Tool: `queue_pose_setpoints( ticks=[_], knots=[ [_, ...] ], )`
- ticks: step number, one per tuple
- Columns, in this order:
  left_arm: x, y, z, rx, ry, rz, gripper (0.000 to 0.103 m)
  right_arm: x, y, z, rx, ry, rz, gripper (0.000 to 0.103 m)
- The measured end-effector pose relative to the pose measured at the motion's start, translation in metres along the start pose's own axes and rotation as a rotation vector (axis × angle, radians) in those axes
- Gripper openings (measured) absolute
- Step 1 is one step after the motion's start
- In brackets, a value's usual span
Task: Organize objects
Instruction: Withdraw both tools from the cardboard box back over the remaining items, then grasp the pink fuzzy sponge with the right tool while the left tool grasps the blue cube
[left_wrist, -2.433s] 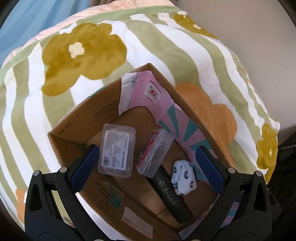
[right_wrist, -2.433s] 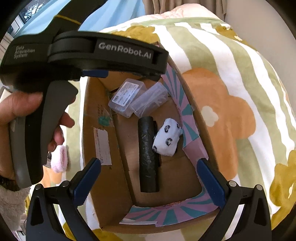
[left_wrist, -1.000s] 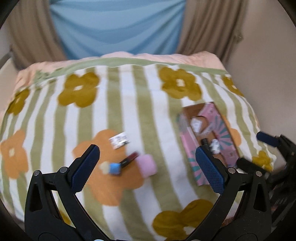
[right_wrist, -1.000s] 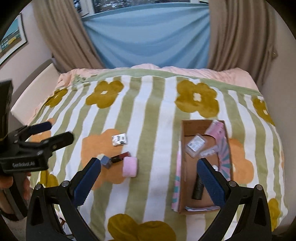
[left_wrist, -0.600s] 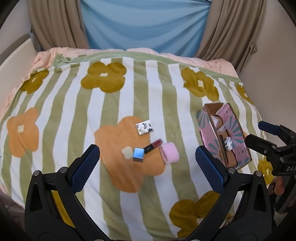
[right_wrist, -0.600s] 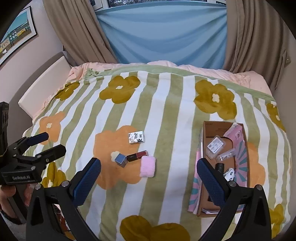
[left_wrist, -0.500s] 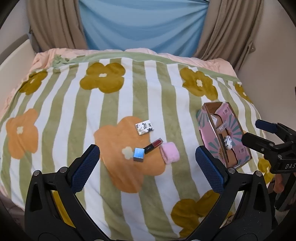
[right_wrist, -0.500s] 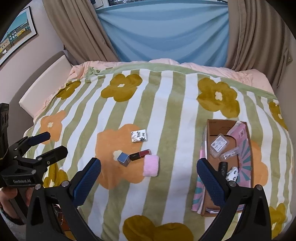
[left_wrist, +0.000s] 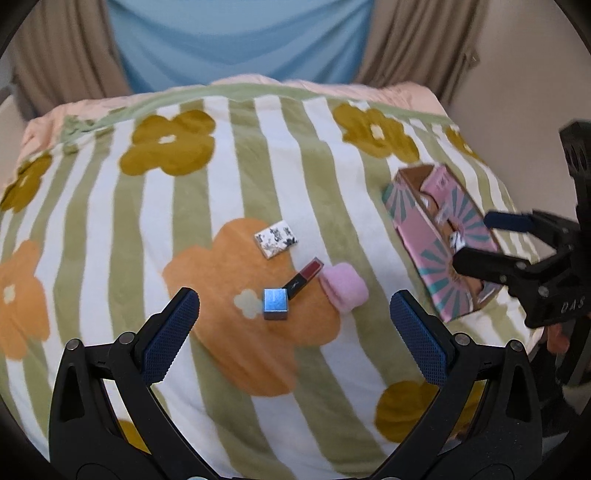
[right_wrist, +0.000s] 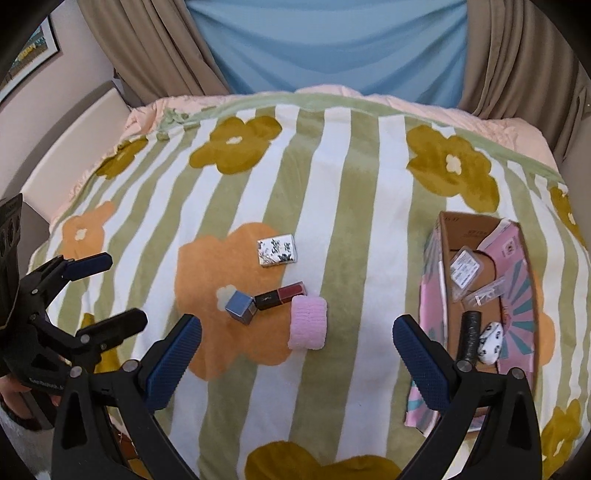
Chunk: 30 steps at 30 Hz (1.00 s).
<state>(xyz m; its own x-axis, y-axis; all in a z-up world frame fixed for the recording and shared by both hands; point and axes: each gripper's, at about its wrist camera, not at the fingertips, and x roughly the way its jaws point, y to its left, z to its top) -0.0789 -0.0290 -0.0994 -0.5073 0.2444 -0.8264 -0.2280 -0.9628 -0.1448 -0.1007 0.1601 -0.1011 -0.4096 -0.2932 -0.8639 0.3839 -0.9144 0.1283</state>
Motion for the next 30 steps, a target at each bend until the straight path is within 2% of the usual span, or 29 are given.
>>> queue_pose_setpoints(
  ticks=[10,14,17,21,27,29,30],
  knots=[
    [0.111,0.029,-0.017,0.173,0.088,-0.131,0.098,0.098,-0.012,-0.016,0.015,0.072,-0.036,0.103],
    [0.154,0.033,-0.025,0.243,0.123,-0.159,0.098,0.13,-0.017,-0.026,0.032,0.092,-0.032,0.103],
    [0.183,0.034,-0.034,0.289,0.163,-0.17,0.088,0.152,-0.019,-0.035,0.031,0.107,-0.038,0.103],
    [0.209,0.035,-0.045,0.317,0.186,-0.196,0.086,0.177,-0.02,-0.043,0.026,0.122,-0.039,0.099],
    [0.227,0.035,-0.053,0.356,0.186,-0.213,0.082,0.194,-0.028,-0.049,0.049,0.12,-0.033,0.094],
    [0.229,0.035,-0.054,0.363,0.179,-0.219,0.08,0.196,-0.028,-0.05,0.051,0.121,-0.028,0.086],
    [0.23,0.034,-0.054,0.366,0.177,-0.221,0.076,0.198,-0.028,-0.05,0.051,0.124,-0.021,0.085]
  ],
)
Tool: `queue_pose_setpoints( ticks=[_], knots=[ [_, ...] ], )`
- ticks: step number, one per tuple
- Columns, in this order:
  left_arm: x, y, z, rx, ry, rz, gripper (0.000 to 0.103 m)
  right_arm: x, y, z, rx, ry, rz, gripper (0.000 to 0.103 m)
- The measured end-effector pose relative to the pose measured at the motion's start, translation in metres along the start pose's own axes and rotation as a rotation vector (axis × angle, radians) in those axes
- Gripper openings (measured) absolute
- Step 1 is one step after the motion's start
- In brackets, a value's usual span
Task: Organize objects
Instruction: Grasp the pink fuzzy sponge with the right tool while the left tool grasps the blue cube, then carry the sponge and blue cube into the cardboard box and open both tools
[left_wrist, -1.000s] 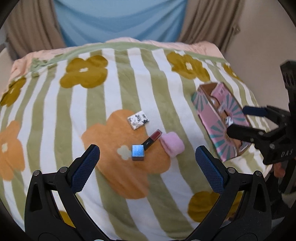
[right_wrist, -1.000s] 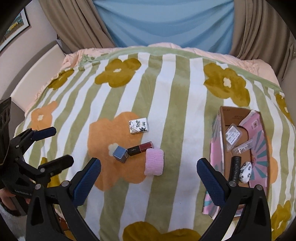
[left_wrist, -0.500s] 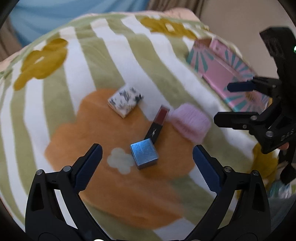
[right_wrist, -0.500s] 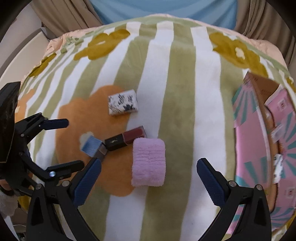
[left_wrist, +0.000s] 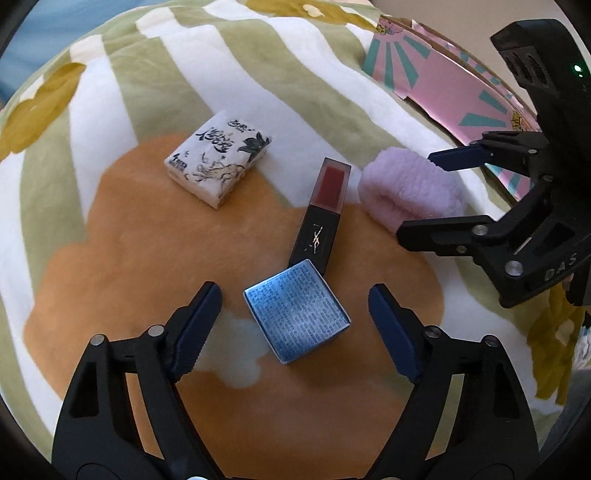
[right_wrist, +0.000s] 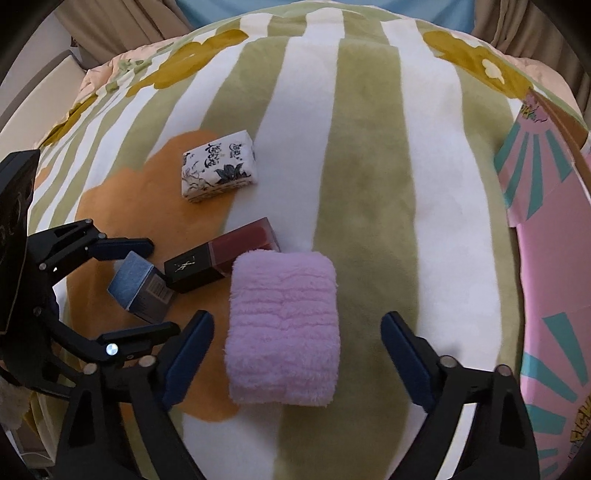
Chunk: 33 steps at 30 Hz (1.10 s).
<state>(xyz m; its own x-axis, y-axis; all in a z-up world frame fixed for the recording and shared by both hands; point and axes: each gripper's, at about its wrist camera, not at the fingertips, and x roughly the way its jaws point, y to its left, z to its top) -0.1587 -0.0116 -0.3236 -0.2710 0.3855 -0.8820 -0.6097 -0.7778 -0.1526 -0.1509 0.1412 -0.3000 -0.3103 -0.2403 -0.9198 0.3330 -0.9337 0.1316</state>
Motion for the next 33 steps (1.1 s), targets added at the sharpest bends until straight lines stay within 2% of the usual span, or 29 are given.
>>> queue_pose_setpoints(
  ticks=[3,4,8,9,21,25,28,33],
  knots=[
    [0.002,-0.003,0.0,0.015,0.0,0.0,0.064,0.003,0.003,0.0,-0.014,0.007,0.004,0.074],
    [0.002,-0.006,-0.001,0.019,0.0,-0.002,0.056,0.004,0.005,0.0,-0.02,0.01,0.004,0.069],
    [0.001,-0.011,-0.002,0.036,0.002,0.017,0.042,0.007,0.009,0.001,-0.032,0.019,-0.014,0.047],
    [0.0,-0.01,-0.002,0.034,0.004,0.017,0.042,0.008,0.008,0.002,-0.034,0.019,-0.026,0.045],
    [-0.015,-0.015,0.0,0.002,-0.012,0.022,0.042,-0.022,0.004,0.007,-0.006,-0.008,-0.033,0.043],
    [-0.035,-0.017,0.005,-0.061,-0.034,0.009,0.042,-0.045,0.002,0.01,-0.003,-0.022,-0.032,0.043],
    [-0.053,-0.022,0.01,-0.095,-0.051,0.025,0.042,-0.068,0.004,0.007,-0.001,-0.035,-0.031,0.043],
    [-0.09,-0.033,0.022,-0.16,-0.074,0.051,0.042,-0.107,0.021,0.022,-0.005,-0.061,-0.032,0.043]
  ],
)
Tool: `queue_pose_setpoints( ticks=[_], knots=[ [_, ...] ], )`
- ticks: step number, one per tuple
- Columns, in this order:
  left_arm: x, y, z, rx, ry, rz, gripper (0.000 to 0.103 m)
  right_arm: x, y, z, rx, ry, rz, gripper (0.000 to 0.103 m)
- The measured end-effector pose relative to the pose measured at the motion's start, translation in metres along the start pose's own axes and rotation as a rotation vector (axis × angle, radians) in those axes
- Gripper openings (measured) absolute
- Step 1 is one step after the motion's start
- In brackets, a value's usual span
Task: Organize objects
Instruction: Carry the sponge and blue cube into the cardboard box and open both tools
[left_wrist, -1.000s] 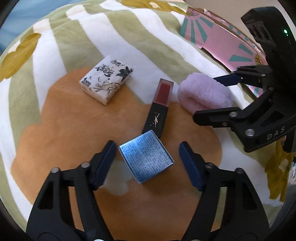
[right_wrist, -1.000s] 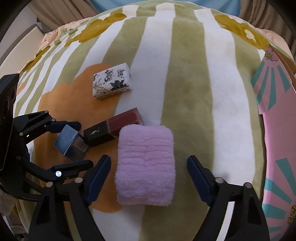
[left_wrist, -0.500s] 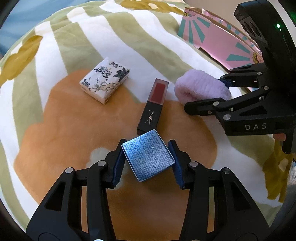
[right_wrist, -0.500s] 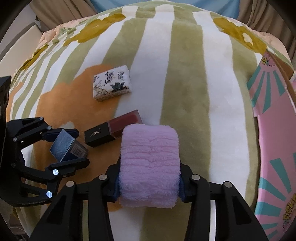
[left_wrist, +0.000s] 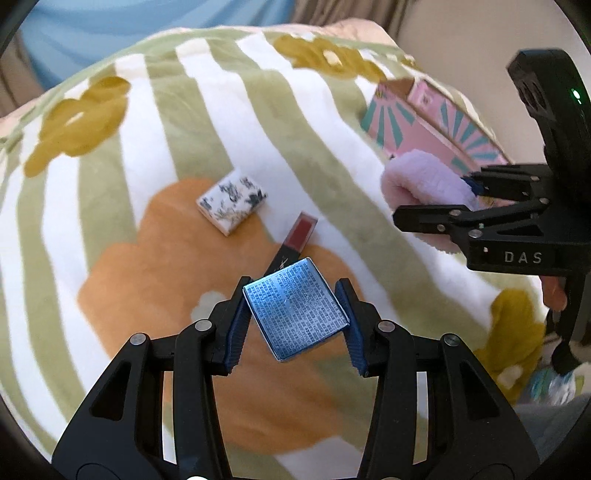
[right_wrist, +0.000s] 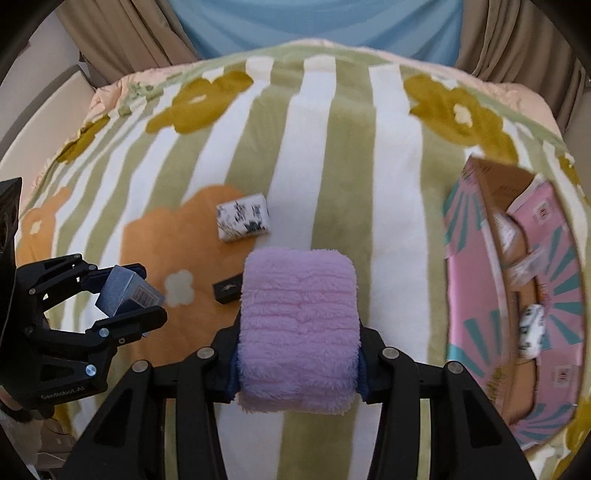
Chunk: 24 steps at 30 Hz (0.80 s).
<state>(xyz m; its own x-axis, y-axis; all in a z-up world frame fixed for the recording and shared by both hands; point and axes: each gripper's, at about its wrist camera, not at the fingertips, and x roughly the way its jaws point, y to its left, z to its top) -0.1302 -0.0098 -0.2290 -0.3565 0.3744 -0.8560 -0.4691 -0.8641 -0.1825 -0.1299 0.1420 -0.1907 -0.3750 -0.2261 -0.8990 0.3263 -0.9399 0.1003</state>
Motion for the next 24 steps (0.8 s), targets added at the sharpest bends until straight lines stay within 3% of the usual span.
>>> queue_pose_setpoints(
  ticks=[12,19,24],
  knots=[
    [-0.109,-0.045,0.03,-0.165,-0.079,0.124,0.042,-0.107,0.004,0.007,-0.051,-0.05,-0.002,0.043],
    [-0.148,-0.066,0.024,-0.315,-0.099,0.173,0.042,-0.15,-0.001,-0.004,-0.047,-0.096,0.022,0.043],
    [-0.159,-0.077,0.019,-0.354,-0.105,0.196,0.042,-0.162,0.0,-0.01,-0.062,-0.105,0.022,0.043]
  ],
)
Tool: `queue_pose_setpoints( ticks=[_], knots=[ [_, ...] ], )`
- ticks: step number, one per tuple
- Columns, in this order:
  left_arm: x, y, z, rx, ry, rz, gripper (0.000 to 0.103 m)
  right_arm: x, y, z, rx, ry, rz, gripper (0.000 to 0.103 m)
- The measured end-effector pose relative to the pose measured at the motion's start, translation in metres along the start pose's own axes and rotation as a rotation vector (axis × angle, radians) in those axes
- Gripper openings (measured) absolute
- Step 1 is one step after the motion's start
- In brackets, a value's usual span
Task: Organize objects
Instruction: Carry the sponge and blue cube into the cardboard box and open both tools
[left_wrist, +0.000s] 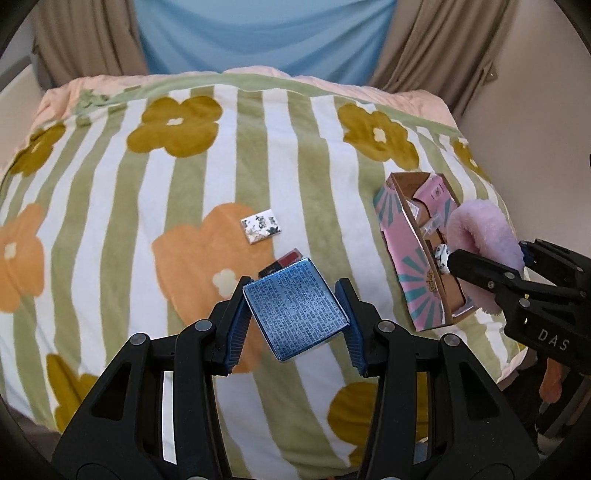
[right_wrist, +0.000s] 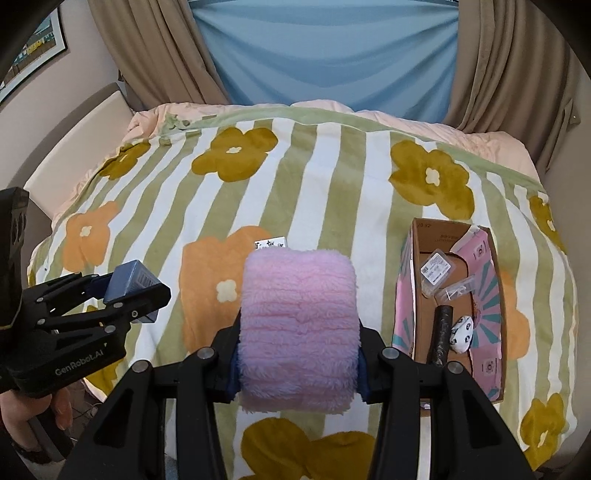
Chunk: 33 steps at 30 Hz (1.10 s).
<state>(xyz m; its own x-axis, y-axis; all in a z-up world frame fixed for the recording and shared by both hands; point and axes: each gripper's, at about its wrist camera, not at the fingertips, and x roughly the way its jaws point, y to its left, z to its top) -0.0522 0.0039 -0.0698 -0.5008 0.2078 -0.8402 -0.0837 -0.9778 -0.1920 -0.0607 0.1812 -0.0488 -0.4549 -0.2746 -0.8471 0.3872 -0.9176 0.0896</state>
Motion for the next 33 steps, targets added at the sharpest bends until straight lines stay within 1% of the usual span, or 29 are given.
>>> queue_pose_setpoints(
  ticks=[10,17,24,27,33],
  knots=[
    [-0.012,-0.018,0.007,0.015,-0.032,0.02,0.042,-0.011,-0.013,-0.001,0.013,-0.02,0.006,0.043],
    [-0.009,-0.044,0.025,0.059,-0.043,0.003,0.042,-0.021,-0.046,0.002,0.073,-0.04,-0.021,0.043],
    [0.009,-0.09,0.055,0.131,-0.052,-0.05,0.042,-0.032,-0.099,0.001,0.168,-0.058,-0.085,0.043],
    [0.023,-0.118,0.069,0.171,-0.051,-0.083,0.042,-0.034,-0.125,-0.002,0.215,-0.058,-0.116,0.043],
    [0.053,-0.168,0.088,0.239,-0.033,-0.15,0.042,-0.03,-0.169,-0.014,0.292,-0.041,-0.166,0.043]
  ],
)
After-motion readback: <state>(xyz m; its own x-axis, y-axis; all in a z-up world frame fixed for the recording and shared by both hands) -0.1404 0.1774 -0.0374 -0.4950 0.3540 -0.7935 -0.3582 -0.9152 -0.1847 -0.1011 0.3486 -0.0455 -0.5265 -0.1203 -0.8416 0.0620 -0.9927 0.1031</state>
